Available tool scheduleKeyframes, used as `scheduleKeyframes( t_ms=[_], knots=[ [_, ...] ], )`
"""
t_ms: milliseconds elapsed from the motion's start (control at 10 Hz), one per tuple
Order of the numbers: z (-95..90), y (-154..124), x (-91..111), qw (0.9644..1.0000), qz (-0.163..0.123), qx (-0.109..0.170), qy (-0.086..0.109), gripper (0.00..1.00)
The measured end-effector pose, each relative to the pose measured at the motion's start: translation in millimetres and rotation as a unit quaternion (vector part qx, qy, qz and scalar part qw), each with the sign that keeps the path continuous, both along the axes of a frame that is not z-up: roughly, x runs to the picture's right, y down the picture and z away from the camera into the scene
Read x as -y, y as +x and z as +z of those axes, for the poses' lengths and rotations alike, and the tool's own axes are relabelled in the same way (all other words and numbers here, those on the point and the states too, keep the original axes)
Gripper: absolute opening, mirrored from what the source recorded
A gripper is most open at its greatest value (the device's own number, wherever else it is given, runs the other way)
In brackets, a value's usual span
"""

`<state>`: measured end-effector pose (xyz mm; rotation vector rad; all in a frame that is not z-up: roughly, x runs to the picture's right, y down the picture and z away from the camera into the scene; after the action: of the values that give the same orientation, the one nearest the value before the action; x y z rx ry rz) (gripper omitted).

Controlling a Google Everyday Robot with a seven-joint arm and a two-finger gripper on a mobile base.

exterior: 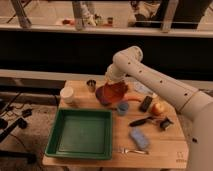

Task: Stack bowls on top of each other

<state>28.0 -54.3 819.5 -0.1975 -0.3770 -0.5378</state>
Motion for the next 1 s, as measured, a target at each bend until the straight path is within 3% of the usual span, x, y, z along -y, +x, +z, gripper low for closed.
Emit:
scheduleKeyframes(
  t_ms=[500,1000],
  knots=[
    [14.7,-11.1,1.2,0.9999,-0.005,0.010,0.010,0.00],
    [15.2,-34.2,3.4,0.9994,-0.016,0.023,0.022,0.00]
  ],
)
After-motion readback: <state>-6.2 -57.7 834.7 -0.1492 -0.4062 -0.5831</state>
